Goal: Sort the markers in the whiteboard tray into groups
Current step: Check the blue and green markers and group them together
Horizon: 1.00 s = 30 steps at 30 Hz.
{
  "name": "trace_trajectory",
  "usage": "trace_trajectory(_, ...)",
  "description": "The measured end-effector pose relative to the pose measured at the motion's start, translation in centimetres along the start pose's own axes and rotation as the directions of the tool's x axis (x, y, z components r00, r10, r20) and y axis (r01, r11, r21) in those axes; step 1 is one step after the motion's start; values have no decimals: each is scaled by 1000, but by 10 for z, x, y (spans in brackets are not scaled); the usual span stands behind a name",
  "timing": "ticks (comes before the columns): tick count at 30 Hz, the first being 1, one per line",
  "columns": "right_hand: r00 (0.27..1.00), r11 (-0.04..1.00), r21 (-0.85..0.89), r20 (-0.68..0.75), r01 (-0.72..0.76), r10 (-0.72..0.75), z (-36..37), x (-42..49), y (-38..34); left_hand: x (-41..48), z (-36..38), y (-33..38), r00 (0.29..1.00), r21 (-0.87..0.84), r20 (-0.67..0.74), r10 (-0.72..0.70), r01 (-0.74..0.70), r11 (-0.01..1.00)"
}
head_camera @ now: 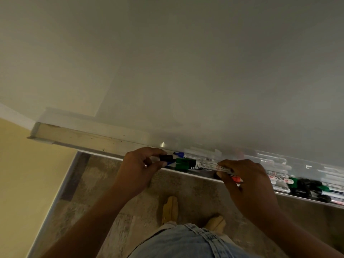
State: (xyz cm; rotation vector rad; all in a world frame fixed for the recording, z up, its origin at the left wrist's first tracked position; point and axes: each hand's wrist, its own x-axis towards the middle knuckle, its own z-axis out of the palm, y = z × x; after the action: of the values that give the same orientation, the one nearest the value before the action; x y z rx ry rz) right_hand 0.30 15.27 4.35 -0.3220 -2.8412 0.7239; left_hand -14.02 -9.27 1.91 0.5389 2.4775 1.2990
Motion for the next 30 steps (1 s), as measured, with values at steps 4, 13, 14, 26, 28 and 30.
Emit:
trace_trajectory(4, 998, 999, 1, -54, 40, -40, -5, 2, -6, -3, -3, 12, 999, -58, 36, 35, -33, 998)
trace_trajectory(13, 998, 999, 31, -45, 33, -32, -4, 1, -9, -5, -2, 27, 995, -104, 83, 47, -38, 994)
trace_trajectory(14, 999, 999, 28, -34, 39, -38, -5, 1, -9, -5, -2, 29, 994, -95, 91, 60, -51, 994)
trace_trajectory(26, 952, 909, 378, 169, 176, -255, -36, 12, -37, -25, 9, 77, 948, -516, 318, 17, 158, 842)
trace_trajectory(28, 960, 900, 397, 130, 177, -246, -43, 13, -45, -25, 12, 85, 958, -622, 288, 6, 182, 762)
trace_trajectory(30, 966, 900, 399, 106, 174, -234, -47, 10, -52, -21, 14, 93, 969, -674, 248, 8, 167, 719)
